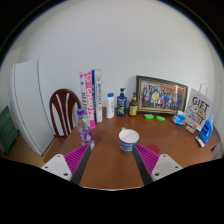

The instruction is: Pour water

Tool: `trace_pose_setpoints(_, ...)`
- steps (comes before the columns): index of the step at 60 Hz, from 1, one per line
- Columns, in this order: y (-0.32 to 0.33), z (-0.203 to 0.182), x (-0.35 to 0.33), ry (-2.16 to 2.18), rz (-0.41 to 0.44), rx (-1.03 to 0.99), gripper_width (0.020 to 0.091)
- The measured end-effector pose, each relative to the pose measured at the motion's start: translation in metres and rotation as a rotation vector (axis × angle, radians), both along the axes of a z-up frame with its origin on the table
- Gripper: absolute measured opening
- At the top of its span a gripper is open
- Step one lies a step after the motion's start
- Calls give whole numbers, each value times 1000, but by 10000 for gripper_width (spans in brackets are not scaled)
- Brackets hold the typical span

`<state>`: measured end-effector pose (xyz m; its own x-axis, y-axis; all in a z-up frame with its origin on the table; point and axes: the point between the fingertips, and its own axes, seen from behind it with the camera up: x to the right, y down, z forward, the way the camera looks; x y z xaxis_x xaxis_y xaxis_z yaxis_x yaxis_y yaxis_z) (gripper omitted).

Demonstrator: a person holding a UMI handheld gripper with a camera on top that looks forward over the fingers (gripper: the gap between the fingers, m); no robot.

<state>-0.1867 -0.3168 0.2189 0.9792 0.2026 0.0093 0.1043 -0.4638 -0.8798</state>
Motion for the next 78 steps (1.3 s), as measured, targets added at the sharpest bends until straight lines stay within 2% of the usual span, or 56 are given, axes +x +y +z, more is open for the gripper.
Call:
trace_pose_setpoints(8,21,-22,-83,34,40,43,854)
trace_pose_setpoints(15,54,-53,-136,56,43,65,857)
trace_pose_setpoints(23,103,-89,-165,78,-14,88,854)
trace_pose_setpoints(30,149,-113,-165,71,-77,123,838)
trace_pose_setpoints(36,174,-126,-161,38,-106,151,755)
trace_pose_setpoints(42,185,-133,-162,3,-91,188,573)
trace_pose_setpoints(44,186,-132,-166,-2,-76,204,508)
trace_pose_setpoints(47,186,-131,-164,-27,-79,227,489)
trace_pose_setpoints(54,185,-129,-168,-21,-77,233,373)
trace_pose_setpoints(56,184,-130,-168,-14,-77,230,373)
trace_pose_setpoints(57,185,-130,-168,-9,-76,226,339)
trace_pose_setpoints(65,179,-118,-168,88,-91,201,335)
trace_pose_setpoints(78,185,-52,-160,631,-177,136,336)
